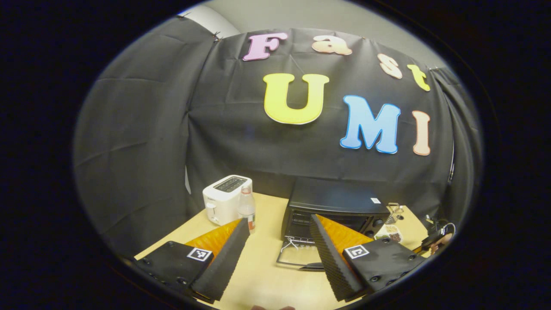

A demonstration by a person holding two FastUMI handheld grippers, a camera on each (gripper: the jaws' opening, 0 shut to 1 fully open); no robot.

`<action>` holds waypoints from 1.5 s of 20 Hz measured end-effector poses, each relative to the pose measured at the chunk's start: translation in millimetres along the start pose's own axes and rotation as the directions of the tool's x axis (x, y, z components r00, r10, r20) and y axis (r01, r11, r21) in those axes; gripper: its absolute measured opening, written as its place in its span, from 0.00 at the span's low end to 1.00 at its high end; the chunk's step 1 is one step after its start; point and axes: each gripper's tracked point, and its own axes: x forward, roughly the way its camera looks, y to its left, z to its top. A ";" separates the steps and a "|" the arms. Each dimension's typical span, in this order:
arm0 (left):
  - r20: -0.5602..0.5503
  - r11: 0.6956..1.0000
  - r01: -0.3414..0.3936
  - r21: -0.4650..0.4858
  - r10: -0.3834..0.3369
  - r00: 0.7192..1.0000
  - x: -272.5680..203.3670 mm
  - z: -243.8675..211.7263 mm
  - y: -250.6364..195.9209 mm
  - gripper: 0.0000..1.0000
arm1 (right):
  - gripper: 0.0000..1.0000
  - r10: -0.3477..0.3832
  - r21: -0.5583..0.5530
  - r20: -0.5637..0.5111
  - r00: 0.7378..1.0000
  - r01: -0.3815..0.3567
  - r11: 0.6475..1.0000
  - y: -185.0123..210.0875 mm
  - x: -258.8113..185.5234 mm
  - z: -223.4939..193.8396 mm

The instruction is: Open the electric oven with the left hand, put the food in, and close the electric oven.

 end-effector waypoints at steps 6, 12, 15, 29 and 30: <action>0.032 1.000 0.016 0.023 -0.017 0.999 -4.1 13.1 -3.3 1.00 | 0.01 0.205 0.243 0.073 0.976 -0.217 0.945 19.5 -26.8 -14.9; 0.050 0.997 0.064 0.033 -0.066 0.997 -7.4 19.7 -16.5 1.00 | 0.01 0.271 0.364 0.156 0.950 -0.310 0.878 38.6 -42.5 -39.6; 0.066 0.995 0.085 0.043 -0.088 0.994 -8.0 27.2 -18.4 1.00 | 0.01 0.306 0.391 0.212 0.928 -0.368 0.844 57.3 -58.0 -51.7; 0.149 0.986 0.149 0.081 -0.160 0.976 -27.9 58.3 19.1 1.00 | 0.01 0.321 0.507 0.414 0.852 -0.509 0.696 172.0 -81.1 -82.2; 0.157 0.984 0.156 0.091 -0.169 0.973 -30.8 62.0 20.2 1.00 | 0.01 0.321 0.511 0.420 0.849 -0.513 0.690 182.0 -82.4 -81.3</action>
